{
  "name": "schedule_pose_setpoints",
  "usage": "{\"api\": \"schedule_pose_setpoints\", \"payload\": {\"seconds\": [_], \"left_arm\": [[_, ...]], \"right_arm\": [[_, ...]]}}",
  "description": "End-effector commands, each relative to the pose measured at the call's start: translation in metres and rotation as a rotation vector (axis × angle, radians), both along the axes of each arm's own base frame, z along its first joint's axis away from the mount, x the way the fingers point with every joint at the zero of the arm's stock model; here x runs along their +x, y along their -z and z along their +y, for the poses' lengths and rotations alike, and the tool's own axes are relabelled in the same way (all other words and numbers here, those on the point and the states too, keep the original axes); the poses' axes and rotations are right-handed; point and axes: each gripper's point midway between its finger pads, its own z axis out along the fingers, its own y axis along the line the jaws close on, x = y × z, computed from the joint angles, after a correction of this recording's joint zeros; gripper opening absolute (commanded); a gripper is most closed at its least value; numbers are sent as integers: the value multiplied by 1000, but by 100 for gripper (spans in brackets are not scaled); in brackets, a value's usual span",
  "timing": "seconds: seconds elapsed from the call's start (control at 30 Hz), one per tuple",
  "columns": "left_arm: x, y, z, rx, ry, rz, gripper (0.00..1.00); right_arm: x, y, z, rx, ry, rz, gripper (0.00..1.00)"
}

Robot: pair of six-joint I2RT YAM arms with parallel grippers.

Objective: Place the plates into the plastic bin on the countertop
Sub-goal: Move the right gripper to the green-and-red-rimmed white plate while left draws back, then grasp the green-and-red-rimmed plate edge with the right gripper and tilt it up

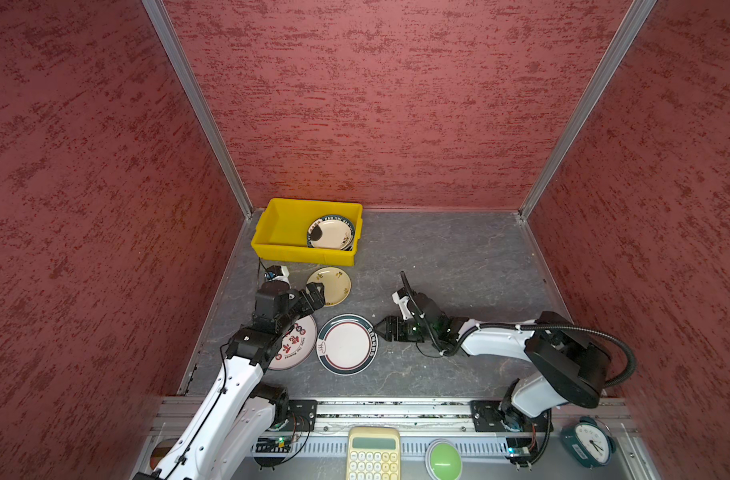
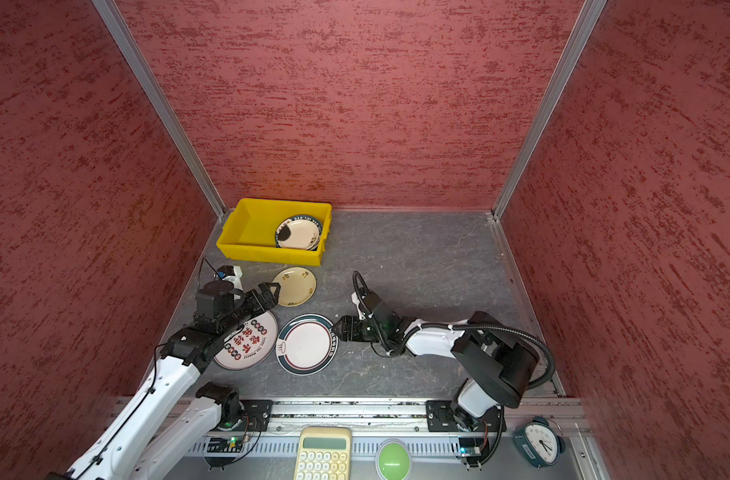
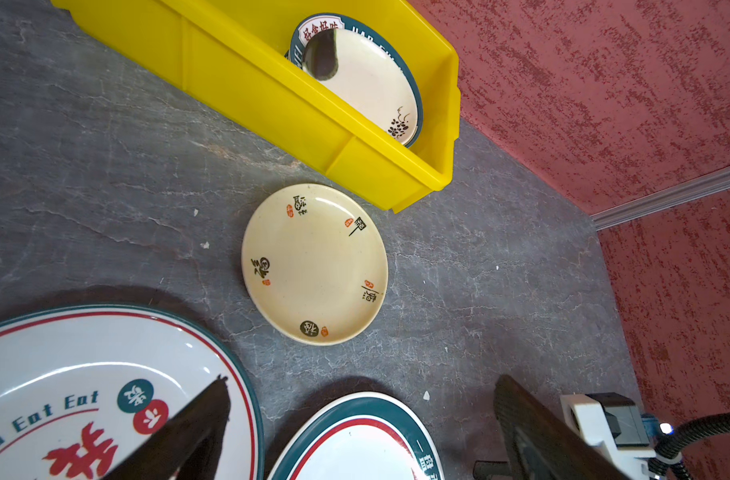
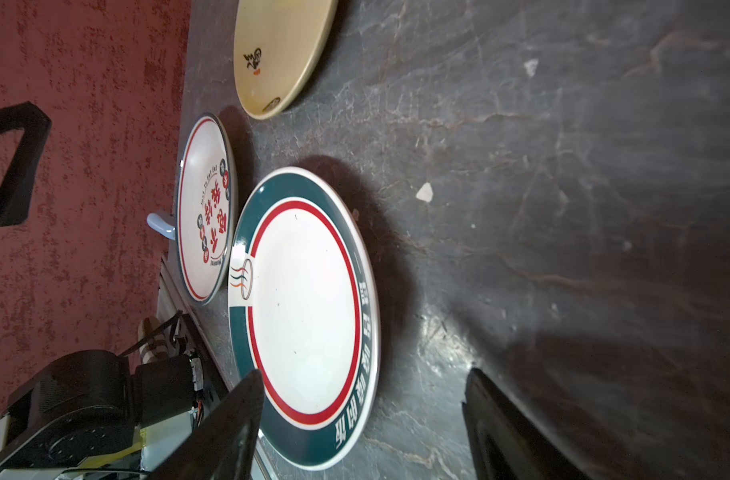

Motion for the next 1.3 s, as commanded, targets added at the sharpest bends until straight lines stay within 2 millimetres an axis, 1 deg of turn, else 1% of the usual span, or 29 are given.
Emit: {"api": "schedule_pose_setpoints", "payload": {"seconds": [0.0, 0.1, 0.23, 0.43, 0.73, 1.03, 1.17, 1.27], "left_arm": [[-2, -6, -2, -33, 6, -26, 99], [-5, -7, -2, -42, 5, -42, 99], [-6, -8, 0, -43, 0, -51, 99], [-2, -2, 4, -41, -10, -39, 99], [6, 7, 8, -58, -18, -23, 99], [10, 15, 11, -50, -25, -17, 99], [14, 20, 9, -62, -24, -3, 99], [15, 18, 5, -81, -8, -6, 99]], "right_arm": [[-6, 3, 11, -6, -46, 15, 74], [-7, 11, 17, -30, -64, 32, 70], [-7, 18, 21, -40, -67, 42, 66], [-4, 27, 23, -64, -63, 54, 56], [2, 35, 27, -63, -36, 60, 43], [8, 43, 16, -88, 32, 63, 29], [14, 45, 11, -93, 59, 66, 23], [21, 43, 6, -96, 82, 58, 19]]}}
